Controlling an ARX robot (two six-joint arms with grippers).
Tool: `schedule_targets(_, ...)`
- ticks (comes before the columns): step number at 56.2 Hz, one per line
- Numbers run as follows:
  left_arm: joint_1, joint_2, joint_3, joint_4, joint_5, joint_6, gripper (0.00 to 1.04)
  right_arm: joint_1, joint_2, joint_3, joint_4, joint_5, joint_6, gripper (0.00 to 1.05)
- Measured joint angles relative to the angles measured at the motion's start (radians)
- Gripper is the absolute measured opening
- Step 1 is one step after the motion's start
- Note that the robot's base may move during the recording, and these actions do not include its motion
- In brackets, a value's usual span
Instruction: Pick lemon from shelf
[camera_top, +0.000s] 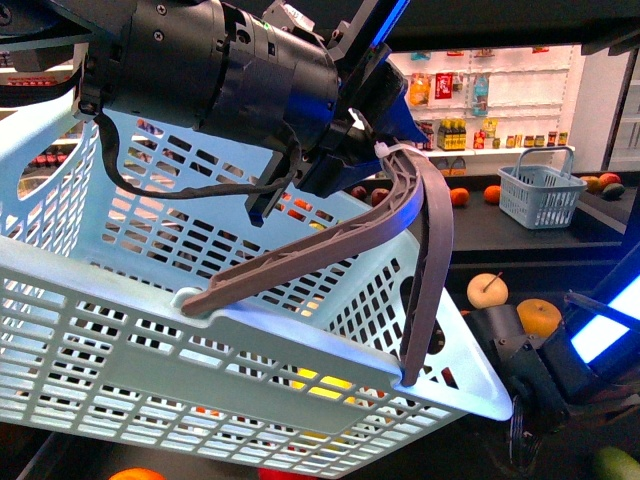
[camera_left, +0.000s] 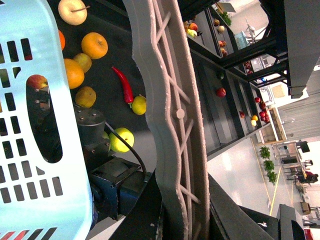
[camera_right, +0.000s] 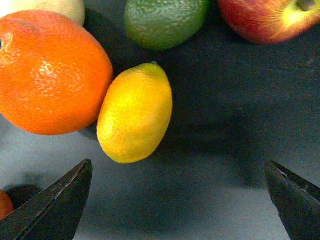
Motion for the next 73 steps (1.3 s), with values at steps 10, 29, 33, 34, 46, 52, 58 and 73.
schedule_targets(10,0.002,0.0,0.0,0.0,-0.011,0.008,0.11,0.032,0.067,0.108,-0.05,0.002,-0.019,1.02)
schedule_targets(29,0.003,0.0,0.0,0.0,-0.012,0.019,0.11,0.048,0.191,0.313,-0.148,0.054,-0.039,1.02)
schedule_targets(33,0.003,0.0,0.0,0.0,-0.012,0.018,0.11,0.048,0.222,0.365,-0.169,0.063,-0.041,1.02)
schedule_targets(34,0.003,0.0,0.0,0.0,-0.011,0.016,0.11,0.048,0.235,0.383,-0.177,0.064,-0.041,1.02)
schedule_targets(46,0.004,0.0,0.0,0.0,-0.012,0.015,0.11,0.055,0.334,0.555,-0.262,0.074,-0.047,1.02)
schedule_targets(52,0.004,0.0,0.0,0.0,-0.008,0.013,0.11,0.063,0.388,0.647,-0.312,0.088,-0.049,0.85)
schedule_targets(58,0.004,0.0,0.0,0.0,-0.01,0.012,0.11,0.064,0.391,0.655,-0.307,0.092,-0.049,0.69)
schedule_targets(73,0.004,0.0,0.0,0.0,-0.006,0.008,0.11,0.026,0.289,0.436,-0.156,0.136,-0.063,0.54)
